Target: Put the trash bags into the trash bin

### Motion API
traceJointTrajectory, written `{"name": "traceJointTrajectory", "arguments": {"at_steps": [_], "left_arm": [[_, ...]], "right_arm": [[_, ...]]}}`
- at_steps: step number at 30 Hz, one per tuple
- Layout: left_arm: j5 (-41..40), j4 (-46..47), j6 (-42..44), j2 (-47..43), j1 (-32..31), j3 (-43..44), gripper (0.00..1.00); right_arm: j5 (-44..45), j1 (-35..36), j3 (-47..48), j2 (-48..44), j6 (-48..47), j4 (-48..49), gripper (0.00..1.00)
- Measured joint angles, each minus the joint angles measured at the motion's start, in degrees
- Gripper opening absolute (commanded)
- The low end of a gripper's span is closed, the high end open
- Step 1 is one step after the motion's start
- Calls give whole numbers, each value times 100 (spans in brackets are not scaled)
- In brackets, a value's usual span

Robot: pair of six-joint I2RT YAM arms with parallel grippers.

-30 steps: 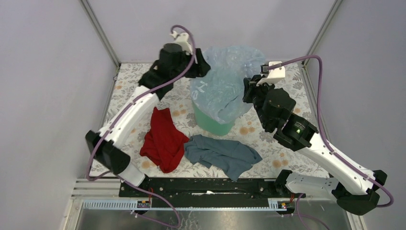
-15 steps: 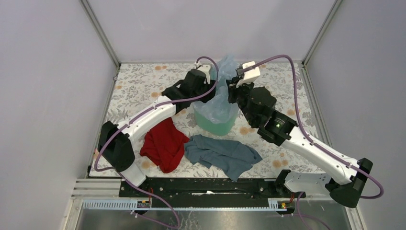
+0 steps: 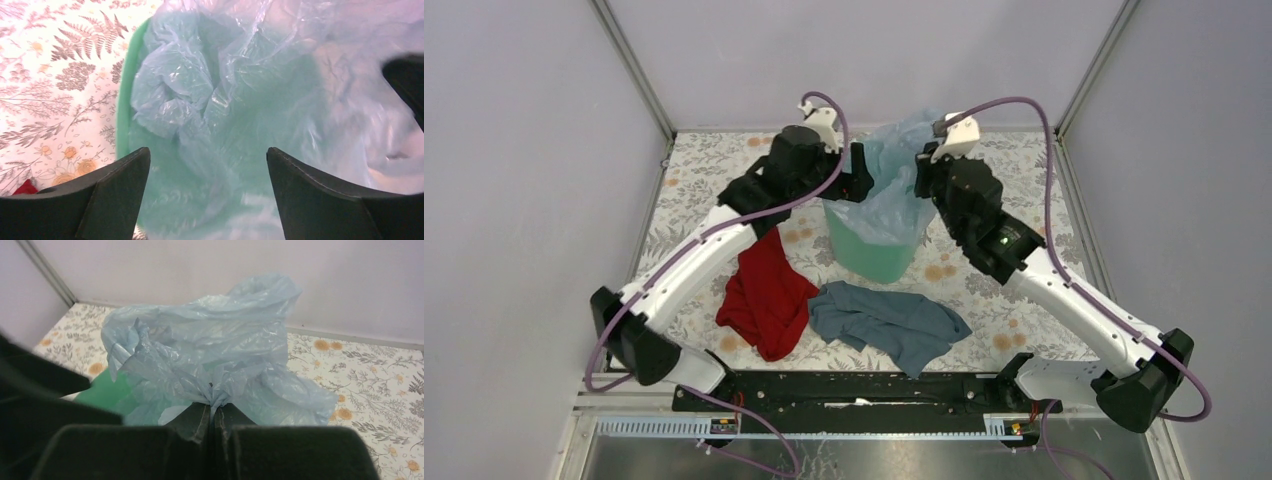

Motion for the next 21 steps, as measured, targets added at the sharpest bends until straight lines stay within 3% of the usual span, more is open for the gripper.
{"name": "traceJointTrajectory", "arguments": {"at_steps": [7,10,12,16,21], "left_arm": [[433,63,44,-1596,61,-857,94],[1054,61,138,-2295,61,-1305,84],[1346,90,166,-2474,59,-1429,69],[2044,249,168,-2549,20,-1644,51],[2262,734,-173,-2059,-28,-1751,48]], "right_arm": [[-905,-573,599,164,610,-516,0],[-1270,-651,868,319,772,-748,0],[-1381,-688,1093,481,857,-931,0],[-1534,-748,1556,835,1021,-1360,1],[-1788,-761,1735,933,1137,-1668,3]]}}
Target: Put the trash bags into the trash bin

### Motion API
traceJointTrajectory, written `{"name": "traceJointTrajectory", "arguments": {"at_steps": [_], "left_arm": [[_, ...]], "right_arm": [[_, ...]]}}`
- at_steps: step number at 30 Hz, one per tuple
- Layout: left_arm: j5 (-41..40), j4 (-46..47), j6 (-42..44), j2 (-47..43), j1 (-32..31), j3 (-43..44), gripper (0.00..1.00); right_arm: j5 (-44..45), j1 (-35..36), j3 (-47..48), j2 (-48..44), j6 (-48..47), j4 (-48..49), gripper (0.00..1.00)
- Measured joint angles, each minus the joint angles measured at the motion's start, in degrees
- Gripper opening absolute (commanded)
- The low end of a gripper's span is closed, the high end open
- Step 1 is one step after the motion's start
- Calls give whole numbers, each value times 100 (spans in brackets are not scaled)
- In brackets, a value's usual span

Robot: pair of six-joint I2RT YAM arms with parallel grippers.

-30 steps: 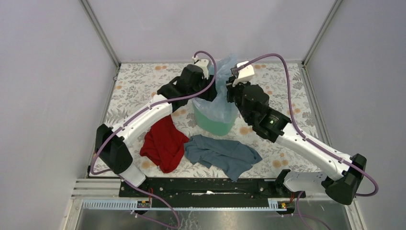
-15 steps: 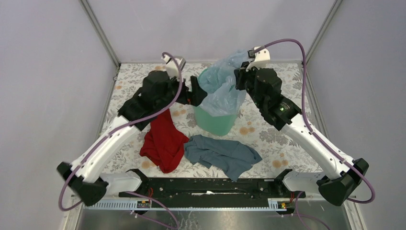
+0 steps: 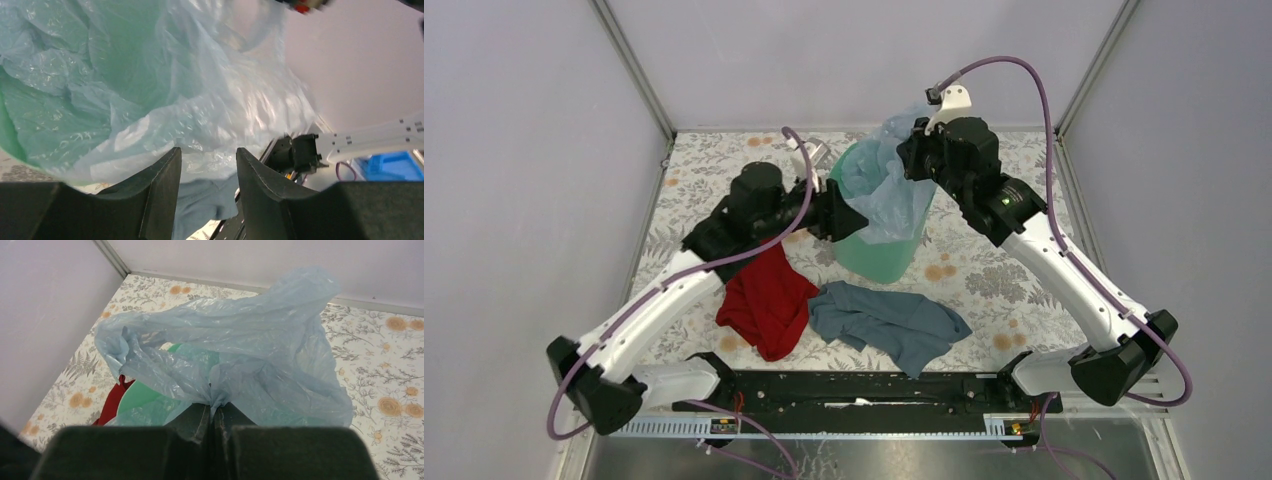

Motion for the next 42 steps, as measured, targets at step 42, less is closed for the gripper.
{"name": "traceJointTrajectory", "arguments": {"at_steps": [42], "left_arm": [[-1167,833,-748,2417,953,2883,73]], "right_arm": [[-3805,-17,-1257,-557,-1338,485,0]]}}
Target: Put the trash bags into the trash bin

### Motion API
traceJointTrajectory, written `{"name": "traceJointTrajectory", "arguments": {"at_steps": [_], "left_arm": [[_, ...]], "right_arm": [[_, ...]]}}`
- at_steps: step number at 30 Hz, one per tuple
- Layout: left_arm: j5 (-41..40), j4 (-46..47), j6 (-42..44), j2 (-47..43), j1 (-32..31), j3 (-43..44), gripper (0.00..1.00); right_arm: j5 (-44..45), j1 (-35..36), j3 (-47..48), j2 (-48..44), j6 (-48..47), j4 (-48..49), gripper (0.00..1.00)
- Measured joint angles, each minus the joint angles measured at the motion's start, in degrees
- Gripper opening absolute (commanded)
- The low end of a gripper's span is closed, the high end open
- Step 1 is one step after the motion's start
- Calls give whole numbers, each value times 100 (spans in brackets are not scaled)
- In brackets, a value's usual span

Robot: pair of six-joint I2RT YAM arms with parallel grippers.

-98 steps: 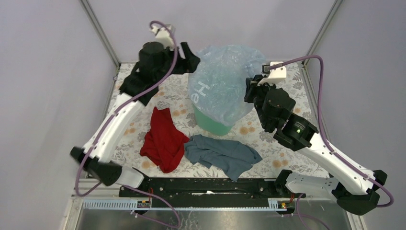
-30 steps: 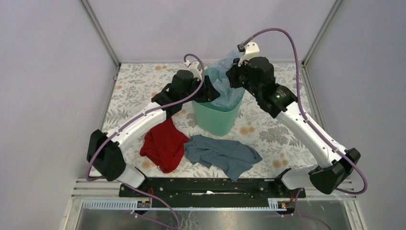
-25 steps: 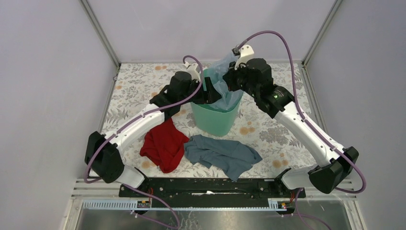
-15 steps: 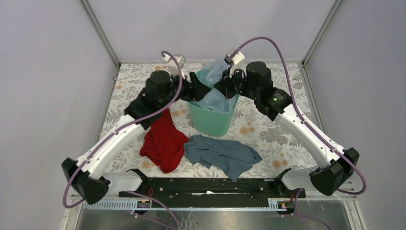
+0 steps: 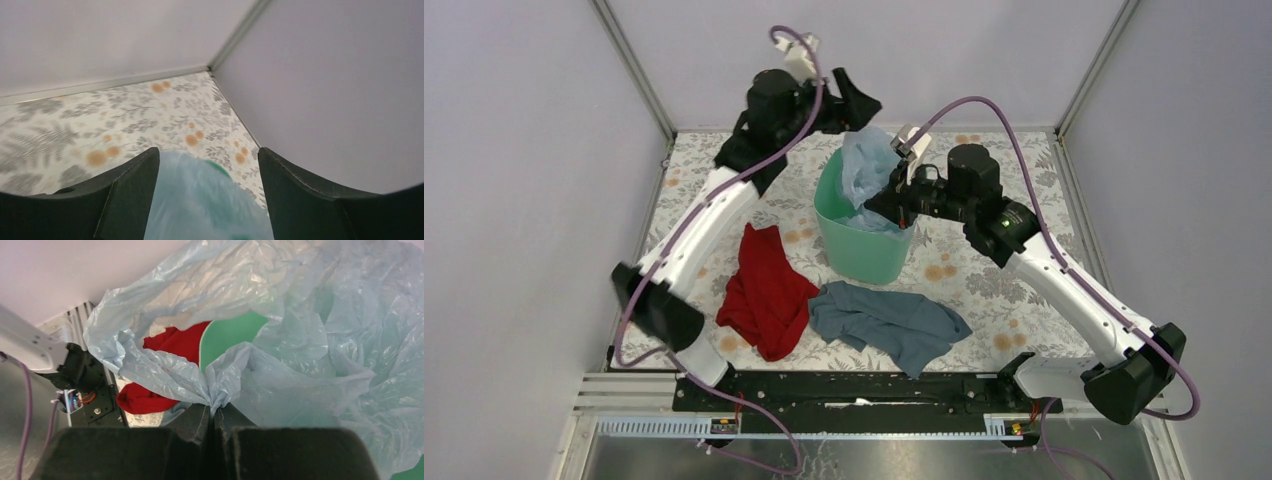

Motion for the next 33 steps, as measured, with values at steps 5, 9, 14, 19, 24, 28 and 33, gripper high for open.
{"name": "traceJointTrajectory", "arguments": {"at_steps": [5,9,14,19,24,28,33], "left_arm": [[1069,-66,42,1403,-133,951,63],[1261,-326,286,1499,-446,507,57],[1152,-560,446,1158,-634,-428,55],[953,-1222,697,1429,-562,-26,80],[619,-1740,981,1464,-474,841,99],[286,-1928,1032,1134,-367,1386,99],[-420,-2000,909,-155,-236,1064,98]], "right_arm": [[-229,0,-26,-24,184,179,0],[-162,0,-26,-24,328,229,0],[304,0,-31,-24,597,337,0],[791,0,-140,-26,1130,481,0],[1082,0,-223,-24,1672,483,0],[1412,2,-240,-31,1985,481,0],[1799,0,-236,-17,2400,472,0]]}}
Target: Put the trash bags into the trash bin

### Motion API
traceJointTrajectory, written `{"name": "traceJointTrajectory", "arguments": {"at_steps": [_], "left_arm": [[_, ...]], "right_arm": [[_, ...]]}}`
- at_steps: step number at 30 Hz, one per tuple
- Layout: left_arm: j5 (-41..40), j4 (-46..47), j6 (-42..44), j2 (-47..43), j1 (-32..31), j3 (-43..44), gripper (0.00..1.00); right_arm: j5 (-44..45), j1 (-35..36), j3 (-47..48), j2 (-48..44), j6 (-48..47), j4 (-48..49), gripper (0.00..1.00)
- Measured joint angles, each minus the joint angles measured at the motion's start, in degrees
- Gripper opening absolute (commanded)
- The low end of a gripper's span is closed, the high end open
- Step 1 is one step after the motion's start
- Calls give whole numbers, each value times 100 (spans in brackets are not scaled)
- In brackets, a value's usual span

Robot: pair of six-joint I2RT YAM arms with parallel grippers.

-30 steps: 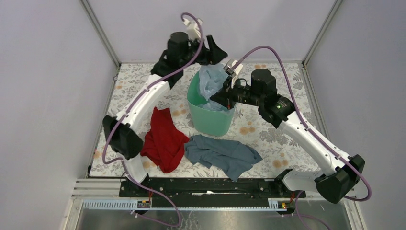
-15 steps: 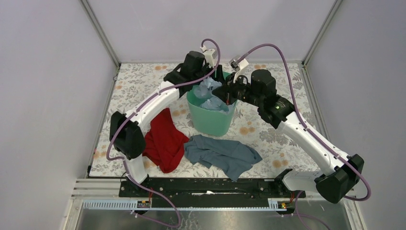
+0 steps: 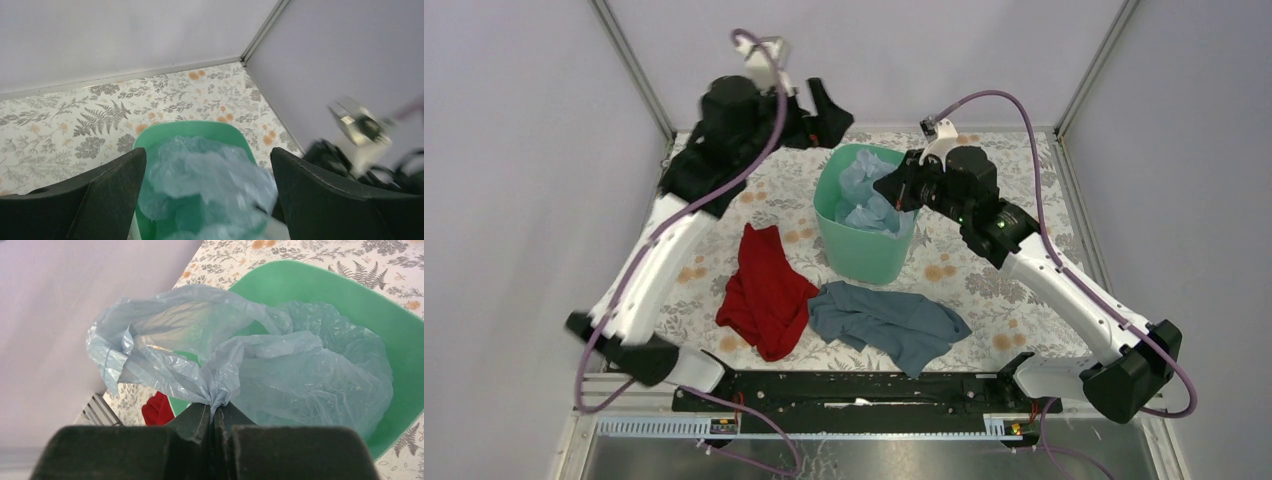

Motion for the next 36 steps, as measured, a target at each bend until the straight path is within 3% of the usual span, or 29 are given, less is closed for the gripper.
{"name": "traceJointTrajectory", "arguments": {"at_steps": [4,8,14,18,24,29,33,36], "left_arm": [[-44,249,-404,-1440,24,-1054,93],[387,640,-1025,-1998,-37,-1727,85],[455,986,-1641,-1156,-485,-1825,71],[116,929,-1934,-627,-793,-1878,73],[-452,1058,-2354,-610,-914,-2013,65],[-835,1309,-2479,-610,-911,-2017,64],[-903,1464,-2516,-562,-911,-2015,32],[-898,1515,-2404,-435,-911,-1987,9]], "right_arm": [[249,0,149,155,280,-39,0],[271,0,210,269,444,-26,0],[249,0,210,278,619,31,0],[229,0,208,278,660,94,0],[223,-22,197,278,673,190,0],[131,-20,122,278,669,251,0],[52,-20,46,278,664,256,5],[15,-20,46,278,603,251,20]]}}
